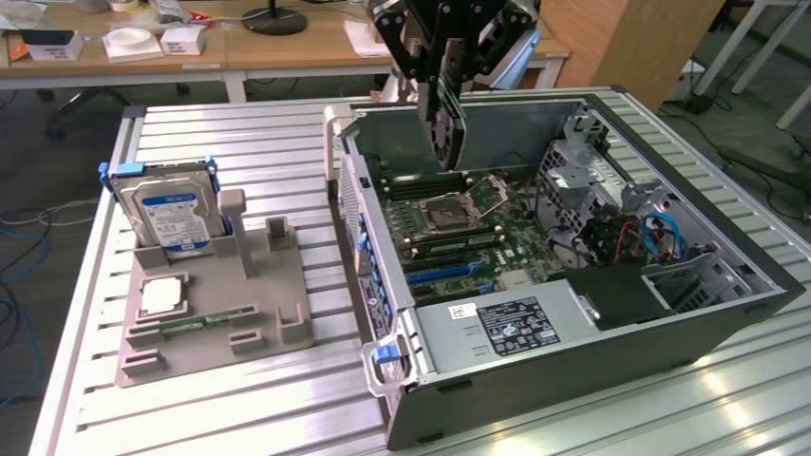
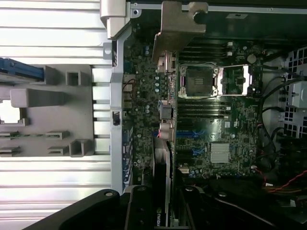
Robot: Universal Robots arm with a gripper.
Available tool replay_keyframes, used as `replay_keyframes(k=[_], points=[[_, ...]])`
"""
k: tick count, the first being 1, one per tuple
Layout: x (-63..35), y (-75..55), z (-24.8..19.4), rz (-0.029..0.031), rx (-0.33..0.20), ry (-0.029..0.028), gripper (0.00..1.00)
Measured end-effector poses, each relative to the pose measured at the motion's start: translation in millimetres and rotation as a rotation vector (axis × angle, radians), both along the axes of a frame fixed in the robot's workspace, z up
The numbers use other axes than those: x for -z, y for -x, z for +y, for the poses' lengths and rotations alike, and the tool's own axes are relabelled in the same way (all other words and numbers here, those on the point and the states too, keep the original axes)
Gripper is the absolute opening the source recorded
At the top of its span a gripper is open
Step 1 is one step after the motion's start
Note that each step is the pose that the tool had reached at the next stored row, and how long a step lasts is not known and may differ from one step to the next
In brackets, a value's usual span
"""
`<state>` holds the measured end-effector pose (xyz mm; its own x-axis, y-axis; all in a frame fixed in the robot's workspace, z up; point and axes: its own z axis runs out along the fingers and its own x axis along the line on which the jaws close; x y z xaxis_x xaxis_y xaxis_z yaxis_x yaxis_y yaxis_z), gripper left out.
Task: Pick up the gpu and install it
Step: 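Pick up the gpu and move the gpu toward the slot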
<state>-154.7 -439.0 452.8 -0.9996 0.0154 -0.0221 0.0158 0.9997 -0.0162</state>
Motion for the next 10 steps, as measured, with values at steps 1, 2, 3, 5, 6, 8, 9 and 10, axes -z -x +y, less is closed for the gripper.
replay_keyframes(k=[1,2,3,5,6,8,9,10], points=[[0.0,-0.8,0.0,0.0000,0.000,-0.0003,0.27],[0.0,-1.6,0.0,0.0000,0.000,-0.0006,0.27],[0.0,-2.5,0.0,0.0000,0.000,-0.0009,0.27],[0.0,-4.5,0.0,0.0000,0.000,-0.0014,0.27],[0.0,-5.4,0.0,0.0000,0.000,-0.0016,0.27],[0.0,-7.0,0.0,0.0000,0.000,-0.0020,0.27],[0.0,-7.9,0.0,0.0000,0.000,-0.0022,0.27],[0.0,-8.8,0.0,0.0000,0.000,-0.0025,0.27]])
